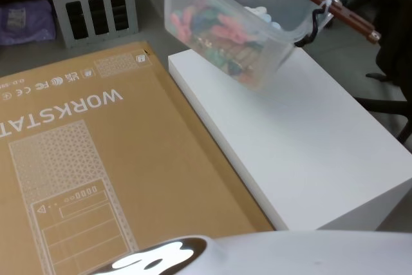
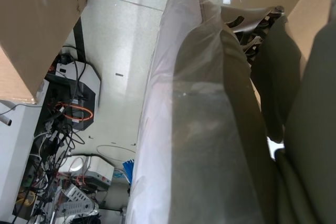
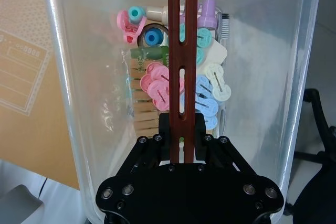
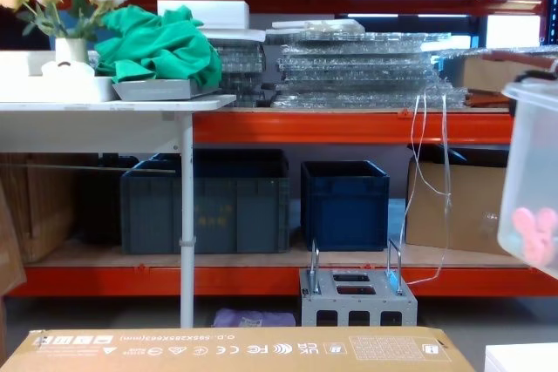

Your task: Use one hand to grasp the basket and place it at the designated location.

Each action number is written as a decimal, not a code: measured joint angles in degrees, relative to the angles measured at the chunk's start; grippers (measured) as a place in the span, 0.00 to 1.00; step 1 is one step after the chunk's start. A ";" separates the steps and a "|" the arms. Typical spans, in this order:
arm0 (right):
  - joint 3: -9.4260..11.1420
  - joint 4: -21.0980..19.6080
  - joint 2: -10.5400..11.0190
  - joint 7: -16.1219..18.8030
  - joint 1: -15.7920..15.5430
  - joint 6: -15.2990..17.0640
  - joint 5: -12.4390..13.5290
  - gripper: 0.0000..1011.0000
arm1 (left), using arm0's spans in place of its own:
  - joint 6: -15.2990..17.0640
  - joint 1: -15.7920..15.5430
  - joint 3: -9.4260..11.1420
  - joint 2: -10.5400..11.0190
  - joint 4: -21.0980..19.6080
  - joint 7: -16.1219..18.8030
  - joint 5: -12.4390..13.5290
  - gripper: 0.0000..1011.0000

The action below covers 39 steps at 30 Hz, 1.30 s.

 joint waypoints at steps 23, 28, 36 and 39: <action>-3.15 -12.26 -2.14 0.15 3.40 -3.83 -0.04 0.23 | 0.00 0.00 0.00 0.00 0.00 0.00 0.00 0.00; -4.05 -14.75 -3.25 0.10 3.83 -5.00 0.06 0.24 | 0.00 0.00 0.00 0.00 0.00 0.00 0.00 0.00; -5.43 -19.14 -4.19 -0.57 3.88 -8.10 1.17 0.23 | 0.00 0.00 0.00 0.00 0.00 0.00 0.00 0.00; -5.93 -20.97 -4.35 -0.92 3.78 -9.75 1.86 0.23 | 0.00 0.00 0.00 0.00 0.00 0.00 0.00 0.00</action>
